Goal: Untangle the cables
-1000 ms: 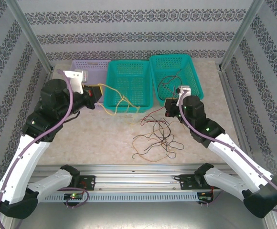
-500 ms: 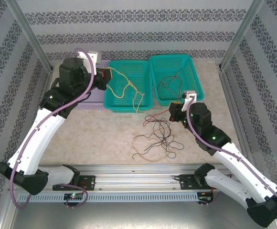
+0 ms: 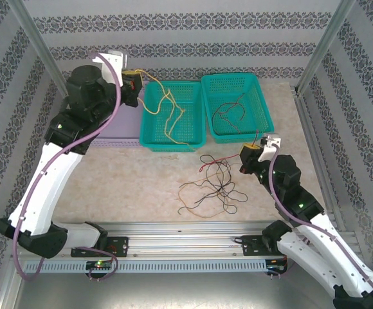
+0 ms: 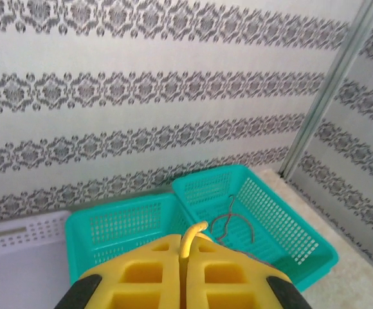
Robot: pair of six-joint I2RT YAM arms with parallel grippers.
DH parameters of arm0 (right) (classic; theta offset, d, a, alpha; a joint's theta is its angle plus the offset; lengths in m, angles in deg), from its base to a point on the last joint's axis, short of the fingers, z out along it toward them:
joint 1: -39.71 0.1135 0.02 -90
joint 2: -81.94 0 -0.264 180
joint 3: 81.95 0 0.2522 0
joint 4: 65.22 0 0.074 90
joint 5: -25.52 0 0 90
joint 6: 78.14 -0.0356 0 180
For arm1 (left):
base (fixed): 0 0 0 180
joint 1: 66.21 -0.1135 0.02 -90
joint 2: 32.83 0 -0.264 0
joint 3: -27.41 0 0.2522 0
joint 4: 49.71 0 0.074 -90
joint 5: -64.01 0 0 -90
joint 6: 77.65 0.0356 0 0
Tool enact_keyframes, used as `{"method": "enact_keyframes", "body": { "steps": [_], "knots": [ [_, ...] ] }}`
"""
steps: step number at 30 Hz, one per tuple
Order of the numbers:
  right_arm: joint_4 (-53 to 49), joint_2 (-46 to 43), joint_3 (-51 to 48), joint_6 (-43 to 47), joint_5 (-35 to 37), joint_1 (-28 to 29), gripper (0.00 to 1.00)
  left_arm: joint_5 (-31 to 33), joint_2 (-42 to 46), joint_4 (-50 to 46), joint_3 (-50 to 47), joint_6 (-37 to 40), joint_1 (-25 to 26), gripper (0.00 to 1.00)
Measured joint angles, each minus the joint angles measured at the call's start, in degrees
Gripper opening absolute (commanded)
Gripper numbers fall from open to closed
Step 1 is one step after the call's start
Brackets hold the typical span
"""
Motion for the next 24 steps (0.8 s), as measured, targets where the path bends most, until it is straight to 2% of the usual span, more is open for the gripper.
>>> {"method": "enact_keyframes", "body": {
  "steps": [9,16,18,20,23,24],
  "knots": [
    [-1.09,1.11,-1.29,-0.63,-1.73,-1.31,0.00,-7.50,4.15,-0.26,-7.26,-0.44,0.00,0.00],
    [-1.09,0.87,-1.29,-0.66,-3.19,-1.31,0.00,-9.29,9.18,-1.20,-20.74,-2.78,0.02,0.01],
    [-1.09,0.92,-1.29,-0.81,-3.48,-1.31,0.00,-9.05,10.32,-1.62,-23.67,-3.37,0.02,0.07],
    [-1.07,0.92,-1.33,-1.09,-3.69,-1.31,0.00,-8.76,10.73,-2.21,-25.57,-3.56,0.02,0.20],
    [-1.07,0.92,-1.36,-1.64,-4.33,-1.31,0.00,-8.61,10.75,-2.64,-27.28,-4.48,0.00,0.28],
    [-1.05,0.92,-1.40,-1.70,-4.50,-1.31,0.00,-8.61,10.75,-2.75,-27.61,-4.59,0.02,0.35]
  ]
}}
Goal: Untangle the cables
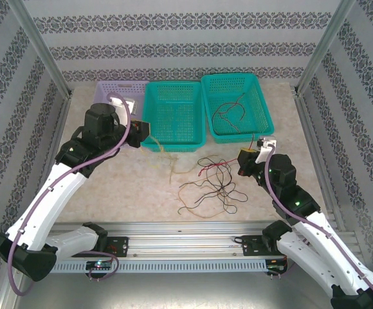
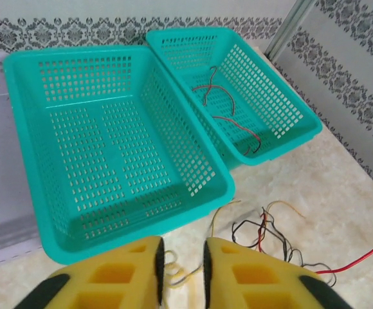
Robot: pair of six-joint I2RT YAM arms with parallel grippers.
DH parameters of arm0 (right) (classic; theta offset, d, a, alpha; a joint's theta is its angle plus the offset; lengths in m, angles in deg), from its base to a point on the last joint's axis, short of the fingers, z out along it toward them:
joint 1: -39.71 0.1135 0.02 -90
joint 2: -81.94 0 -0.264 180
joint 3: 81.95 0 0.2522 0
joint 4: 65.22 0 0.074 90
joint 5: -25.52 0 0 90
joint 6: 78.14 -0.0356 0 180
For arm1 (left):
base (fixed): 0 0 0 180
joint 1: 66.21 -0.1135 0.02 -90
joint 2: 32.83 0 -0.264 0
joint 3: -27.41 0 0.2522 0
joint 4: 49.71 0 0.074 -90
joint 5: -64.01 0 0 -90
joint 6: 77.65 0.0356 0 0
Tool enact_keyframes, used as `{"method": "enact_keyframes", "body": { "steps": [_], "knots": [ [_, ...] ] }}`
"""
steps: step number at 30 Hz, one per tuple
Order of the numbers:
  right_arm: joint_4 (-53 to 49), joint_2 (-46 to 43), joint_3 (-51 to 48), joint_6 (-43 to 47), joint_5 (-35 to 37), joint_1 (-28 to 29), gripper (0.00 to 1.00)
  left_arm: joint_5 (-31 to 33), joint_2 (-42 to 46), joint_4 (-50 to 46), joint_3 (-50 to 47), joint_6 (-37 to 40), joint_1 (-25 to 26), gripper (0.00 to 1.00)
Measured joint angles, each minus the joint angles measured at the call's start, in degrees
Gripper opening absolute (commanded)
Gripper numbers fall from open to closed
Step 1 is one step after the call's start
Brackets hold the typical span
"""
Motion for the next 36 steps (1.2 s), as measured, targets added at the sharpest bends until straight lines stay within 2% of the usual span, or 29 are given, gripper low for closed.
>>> {"method": "enact_keyframes", "body": {
  "steps": [1,3,7,16,22,31,36],
  "knots": [
    [0.04,0.00,-0.07,-0.07,-0.09,0.00,0.00,-0.02,0.00,-0.17,-0.11,-0.04,0.00,0.42],
    [0.15,0.00,-0.26,-0.24,-0.35,0.00,0.00,-0.04,0.00,-0.26,-0.11,-0.31,-0.02,0.51],
    [0.17,0.00,-0.26,-0.39,-1.01,0.00,0.00,-0.26,-0.11,-1.05,-0.09,-0.68,0.00,0.56],
    [-0.68,-1.05,-0.26,-0.35,-1.18,0.00,0.00,0.52,-4.57,-10.80,0.07,-5.88,0.13,0.57],
    [-0.72,-0.35,-0.26,-0.33,-1.38,-0.37,0.00,4.35,-5.75,-15.34,-6.86,-12.33,1.44,0.62],
    [-1.20,-0.39,-0.26,-0.17,-1.57,-0.37,0.00,7.80,-6.97,-15.06,-18.75,-18.49,2.58,0.62],
    [-1.40,-0.55,-0.26,-0.15,-1.62,-0.37,0.00,9.94,-10.82,-12.81,-22.82,-20.00,2.56,0.63]
  ]
}}
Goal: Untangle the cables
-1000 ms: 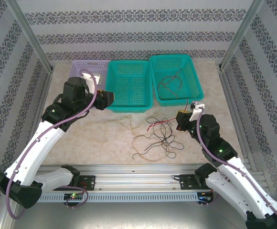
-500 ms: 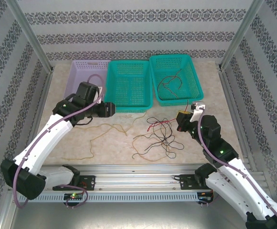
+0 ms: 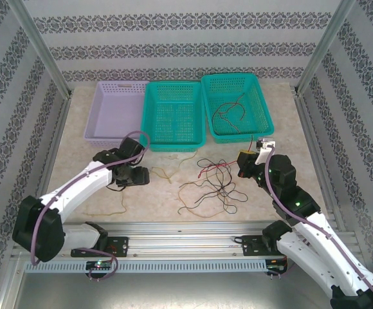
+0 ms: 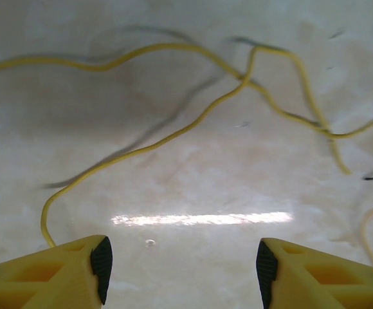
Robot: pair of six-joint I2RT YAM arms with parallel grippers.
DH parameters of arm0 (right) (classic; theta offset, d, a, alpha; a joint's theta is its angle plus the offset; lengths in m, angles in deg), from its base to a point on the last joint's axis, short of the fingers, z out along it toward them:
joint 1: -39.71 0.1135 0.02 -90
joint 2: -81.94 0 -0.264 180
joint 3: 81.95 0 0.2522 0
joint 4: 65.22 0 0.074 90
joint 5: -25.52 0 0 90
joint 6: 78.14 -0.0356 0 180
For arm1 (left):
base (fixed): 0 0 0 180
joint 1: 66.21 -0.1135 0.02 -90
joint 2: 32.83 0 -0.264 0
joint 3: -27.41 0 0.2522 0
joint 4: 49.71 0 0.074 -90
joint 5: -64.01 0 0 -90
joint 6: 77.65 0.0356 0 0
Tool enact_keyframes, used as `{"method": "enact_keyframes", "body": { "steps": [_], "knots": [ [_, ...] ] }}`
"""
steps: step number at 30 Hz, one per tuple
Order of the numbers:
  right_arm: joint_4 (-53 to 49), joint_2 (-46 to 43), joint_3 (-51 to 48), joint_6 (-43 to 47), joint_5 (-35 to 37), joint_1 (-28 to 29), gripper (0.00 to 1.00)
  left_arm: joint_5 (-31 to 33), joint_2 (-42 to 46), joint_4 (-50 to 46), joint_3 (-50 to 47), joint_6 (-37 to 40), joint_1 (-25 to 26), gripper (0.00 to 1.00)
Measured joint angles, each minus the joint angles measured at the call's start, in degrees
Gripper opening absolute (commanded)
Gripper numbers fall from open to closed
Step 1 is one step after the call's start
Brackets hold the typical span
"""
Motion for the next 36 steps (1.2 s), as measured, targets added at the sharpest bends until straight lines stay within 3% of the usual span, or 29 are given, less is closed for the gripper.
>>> {"method": "enact_keyframes", "body": {
  "steps": [15,19,23,28,33,36],
  "knots": [
    [-0.85,-2.14,-0.02,0.26,-0.02,0.00,0.00,2.19,-18.21,11.41,1.64,-0.31,0.02,0.54],
    [-0.85,-2.91,-0.37,0.37,-0.02,-0.13,0.00,3.39,-20.13,11.10,2.78,0.15,0.02,0.44],
    [-1.05,-2.99,-0.87,0.39,-0.02,-0.37,0.00,4.02,-21.44,10.69,4.13,0.79,0.02,0.21],
    [-1.51,-3.02,-0.87,0.42,-0.02,-0.37,0.00,4.20,-22.51,10.12,5.77,1.46,0.00,0.00],
    [-2.21,-3.52,-0.87,0.44,-0.02,-0.37,0.00,3.28,-19.71,8.90,8.11,1.53,0.00,0.00],
    [-2.38,-3.85,-0.87,0.42,-0.02,-0.37,0.00,2.45,-12.96,4.81,13.31,1.68,0.02,0.00]
  ]
}}
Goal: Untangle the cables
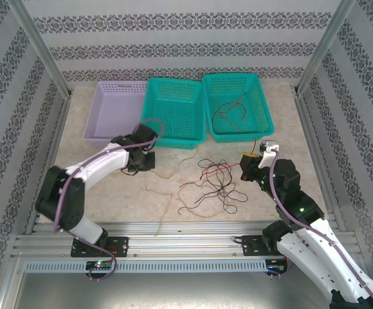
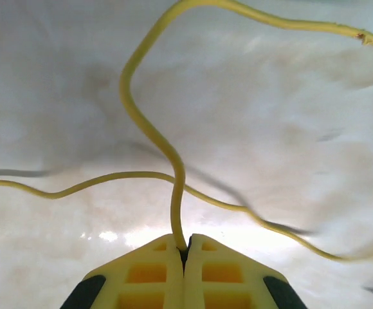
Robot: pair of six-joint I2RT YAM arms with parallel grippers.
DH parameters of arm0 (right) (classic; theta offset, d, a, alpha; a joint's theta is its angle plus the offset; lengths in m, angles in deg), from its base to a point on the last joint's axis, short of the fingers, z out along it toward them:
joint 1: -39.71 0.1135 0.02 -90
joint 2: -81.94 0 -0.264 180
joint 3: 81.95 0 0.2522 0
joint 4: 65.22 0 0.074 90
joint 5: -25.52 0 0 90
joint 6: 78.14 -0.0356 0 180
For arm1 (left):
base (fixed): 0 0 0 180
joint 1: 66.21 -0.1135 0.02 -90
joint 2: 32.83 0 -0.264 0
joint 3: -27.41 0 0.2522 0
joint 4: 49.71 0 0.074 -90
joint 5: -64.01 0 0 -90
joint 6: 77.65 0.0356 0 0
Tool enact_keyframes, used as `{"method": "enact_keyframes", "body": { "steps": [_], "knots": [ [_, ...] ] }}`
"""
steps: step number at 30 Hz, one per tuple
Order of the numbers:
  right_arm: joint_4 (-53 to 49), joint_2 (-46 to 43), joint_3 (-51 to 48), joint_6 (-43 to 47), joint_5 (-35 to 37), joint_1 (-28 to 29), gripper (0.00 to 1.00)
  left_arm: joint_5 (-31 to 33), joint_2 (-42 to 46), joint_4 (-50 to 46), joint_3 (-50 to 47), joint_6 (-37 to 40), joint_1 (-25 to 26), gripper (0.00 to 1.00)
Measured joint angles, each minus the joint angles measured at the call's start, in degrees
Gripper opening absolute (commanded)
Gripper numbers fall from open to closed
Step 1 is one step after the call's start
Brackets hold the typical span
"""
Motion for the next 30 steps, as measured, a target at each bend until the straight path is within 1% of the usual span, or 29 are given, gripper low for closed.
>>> {"method": "enact_keyframes", "body": {
  "steps": [3,6,8,12,15,17,23,26,30],
  "knots": [
    [0.07,-0.09,0.00,-0.02,-0.02,0.00,0.00,-0.28,6.78,-5.01,9.55,0.55,0.02,0.00],
    [0.13,-0.02,0.00,-0.02,-0.17,0.00,0.00,-1.53,10.84,-9.11,20.83,1.66,0.04,0.00],
    [0.31,0.04,0.00,-0.04,-0.39,0.00,0.00,-2.60,11.87,-12.07,27.26,2.25,0.04,0.00],
    [0.33,0.15,0.00,-0.07,-0.85,0.00,0.00,-4.70,11.34,-16.61,33.24,3.02,0.04,0.00],
    [0.33,0.22,0.00,-0.07,-1.05,0.00,0.00,-4.48,8.13,-19.98,38.25,3.56,0.04,0.00],
    [0.31,0.37,0.00,-0.09,-1.09,0.00,0.00,-3.41,4.85,-20.74,44.26,4.48,0.04,0.00],
    [0.17,0.61,0.26,-0.24,-1.62,0.00,0.00,2.62,-4.87,-19.93,62.25,8.94,0.00,0.00],
    [-0.17,0.61,0.72,-0.22,-1.68,0.00,0.00,5.97,-10.34,-17.51,66.53,11.45,-0.02,0.00],
    [-0.74,0.24,1.03,-0.22,-1.68,0.00,0.00,10.49,-17.92,-13.51,66.66,14.14,-0.02,0.00]
  ]
}}
